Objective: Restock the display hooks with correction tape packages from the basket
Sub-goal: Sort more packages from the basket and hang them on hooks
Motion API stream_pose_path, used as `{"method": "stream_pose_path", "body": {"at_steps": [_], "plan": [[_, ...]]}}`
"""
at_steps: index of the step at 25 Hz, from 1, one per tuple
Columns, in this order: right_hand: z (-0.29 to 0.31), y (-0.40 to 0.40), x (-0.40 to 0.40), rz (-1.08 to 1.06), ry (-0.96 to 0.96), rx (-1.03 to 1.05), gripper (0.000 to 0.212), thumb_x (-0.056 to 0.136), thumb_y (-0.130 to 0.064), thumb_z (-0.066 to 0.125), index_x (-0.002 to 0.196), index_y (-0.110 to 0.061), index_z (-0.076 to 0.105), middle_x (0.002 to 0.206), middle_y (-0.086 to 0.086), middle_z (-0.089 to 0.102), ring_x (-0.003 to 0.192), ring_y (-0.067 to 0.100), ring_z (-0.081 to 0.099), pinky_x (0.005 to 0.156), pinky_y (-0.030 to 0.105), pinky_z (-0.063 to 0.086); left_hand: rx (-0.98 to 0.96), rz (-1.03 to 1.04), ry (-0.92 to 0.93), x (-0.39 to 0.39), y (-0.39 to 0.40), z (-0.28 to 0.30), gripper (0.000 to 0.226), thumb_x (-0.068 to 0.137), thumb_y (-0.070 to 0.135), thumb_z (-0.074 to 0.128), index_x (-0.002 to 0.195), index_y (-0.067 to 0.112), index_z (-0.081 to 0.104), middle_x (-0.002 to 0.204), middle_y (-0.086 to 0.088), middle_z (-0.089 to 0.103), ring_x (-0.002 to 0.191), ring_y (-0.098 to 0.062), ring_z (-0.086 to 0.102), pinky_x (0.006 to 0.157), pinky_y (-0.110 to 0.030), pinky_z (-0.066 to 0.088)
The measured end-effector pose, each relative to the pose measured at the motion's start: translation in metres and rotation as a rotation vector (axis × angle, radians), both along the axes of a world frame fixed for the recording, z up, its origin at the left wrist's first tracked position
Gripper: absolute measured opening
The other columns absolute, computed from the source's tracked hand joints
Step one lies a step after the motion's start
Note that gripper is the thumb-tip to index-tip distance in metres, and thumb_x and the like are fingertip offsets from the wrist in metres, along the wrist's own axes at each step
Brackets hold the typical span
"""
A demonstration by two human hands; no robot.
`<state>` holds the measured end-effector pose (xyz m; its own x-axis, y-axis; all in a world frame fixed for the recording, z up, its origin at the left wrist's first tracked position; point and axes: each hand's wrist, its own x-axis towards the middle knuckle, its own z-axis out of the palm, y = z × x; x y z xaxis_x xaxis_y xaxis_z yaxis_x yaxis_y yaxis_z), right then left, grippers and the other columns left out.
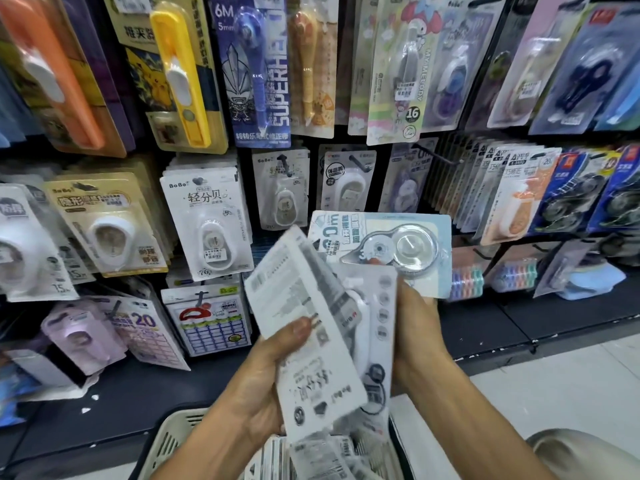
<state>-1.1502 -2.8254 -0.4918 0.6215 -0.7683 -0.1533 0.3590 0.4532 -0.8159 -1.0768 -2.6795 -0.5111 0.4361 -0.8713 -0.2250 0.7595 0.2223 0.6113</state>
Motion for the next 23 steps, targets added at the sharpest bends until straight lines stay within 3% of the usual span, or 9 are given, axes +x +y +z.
{"method": "stream_pose_path", "body": {"at_steps": [3, 7, 10, 11, 13, 16, 18, 20, 23], "plan": [[0.003, -0.001, -0.001, 0.060, -0.032, -0.142, 0.012, 0.084, -0.011, 0.074, 0.096, -0.013, 0.075, 0.079, 0.007, 0.076, 0.067, 0.018, 0.072, 0.058, 0.030, 0.057, -0.082, 0.125, 0.028, 0.019, 0.007, 0.005, 0.070, 0.008, 0.016, 0.105, 0.074, 0.007, 0.082, 0.076, -0.016, 0.078, 0.062, -0.027, 0.077, 0.047, -0.042, 0.061], [0.004, 0.009, -0.001, 0.279, -0.060, -0.176, 0.030, 0.068, -0.032, 0.087, 0.096, -0.025, 0.081, 0.098, 0.006, 0.079, 0.085, 0.018, 0.075, 0.066, 0.029, 0.059, -0.099, 0.158, -0.027, 0.033, 0.010, 0.007, 0.072, 0.009, 0.020, 0.105, 0.077, 0.010, 0.083, 0.078, -0.013, 0.079, 0.063, -0.024, 0.077, 0.050, -0.039, 0.062], [0.019, -0.024, -0.013, 0.436, -0.162, -0.081, 0.051, 0.080, -0.048, 0.075, 0.122, -0.019, 0.073, 0.124, 0.013, 0.071, 0.102, 0.027, 0.071, 0.076, 0.041, 0.060, -0.037, 0.142, -0.195, 0.050, 0.017, 0.011, 0.046, 0.033, 0.003, 0.098, 0.074, 0.013, 0.083, 0.076, -0.012, 0.079, 0.062, -0.024, 0.077, 0.050, -0.040, 0.062], [0.026, -0.039, -0.019, 0.449, -0.130, -0.143, 0.046, 0.083, -0.045, 0.072, 0.122, -0.019, 0.072, 0.121, 0.011, 0.072, 0.097, 0.025, 0.072, 0.074, 0.041, 0.061, -0.011, 0.149, -0.269, 0.055, 0.020, 0.016, 0.031, 0.048, -0.002, 0.086, 0.075, 0.014, 0.083, 0.077, -0.012, 0.079, 0.063, -0.024, 0.077, 0.050, -0.039, 0.062], [0.033, -0.055, -0.029, 0.436, 0.102, -0.392, 0.030, 0.081, -0.034, 0.072, 0.109, -0.023, 0.077, 0.098, 0.007, 0.076, 0.074, 0.018, 0.070, 0.057, 0.031, 0.058, 0.017, 0.138, -0.453, 0.064, 0.025, 0.021, 0.036, 0.056, -0.005, 0.075, 0.082, 0.019, 0.084, 0.086, -0.012, 0.080, 0.071, -0.025, 0.078, 0.055, -0.037, 0.062], [0.028, -0.054, -0.030, 0.439, 0.303, -0.505, 0.013, 0.073, -0.025, 0.080, 0.087, -0.025, 0.080, 0.082, 0.012, 0.075, 0.057, 0.016, 0.064, 0.039, 0.023, 0.044, 0.024, 0.029, -0.765, 0.067, 0.028, 0.029, 0.052, 0.047, 0.016, 0.094, 0.097, 0.023, 0.080, 0.102, -0.012, 0.079, 0.089, -0.027, 0.078, 0.069, -0.033, 0.062], [0.029, -0.058, -0.032, 0.247, 0.221, -0.424, 0.016, 0.071, -0.023, 0.084, 0.086, -0.021, 0.079, 0.080, 0.010, 0.074, 0.052, 0.015, 0.059, 0.037, 0.023, 0.043, 0.061, 0.067, -0.821, 0.066, 0.025, 0.029, 0.064, 0.041, 0.031, 0.102, 0.100, 0.022, 0.079, 0.105, -0.012, 0.079, 0.093, -0.028, 0.077, 0.072, -0.032, 0.062], [0.036, -0.075, -0.039, -0.066, 0.046, -0.244, 0.025, 0.083, -0.025, 0.074, 0.106, -0.018, 0.073, 0.080, 0.002, 0.073, 0.053, 0.013, 0.059, 0.040, 0.023, 0.046, 0.145, 0.204, -0.808, 0.063, 0.020, 0.030, 0.069, 0.037, 0.033, 0.103, 0.101, 0.021, 0.078, 0.104, -0.009, 0.080, 0.092, -0.027, 0.077, 0.070, -0.031, 0.062], [0.037, -0.095, -0.052, -0.351, 0.028, -0.072, 0.026, 0.094, -0.023, 0.067, 0.118, -0.014, 0.064, 0.077, 0.001, 0.070, 0.057, 0.015, 0.062, 0.044, 0.020, 0.049, 0.449, 0.416, -0.938, 0.060, 0.017, 0.025, 0.074, 0.042, 0.028, 0.103, 0.108, 0.029, 0.068, 0.097, 0.011, 0.080, 0.086, -0.010, 0.077, 0.074, -0.030, 0.061]]}}
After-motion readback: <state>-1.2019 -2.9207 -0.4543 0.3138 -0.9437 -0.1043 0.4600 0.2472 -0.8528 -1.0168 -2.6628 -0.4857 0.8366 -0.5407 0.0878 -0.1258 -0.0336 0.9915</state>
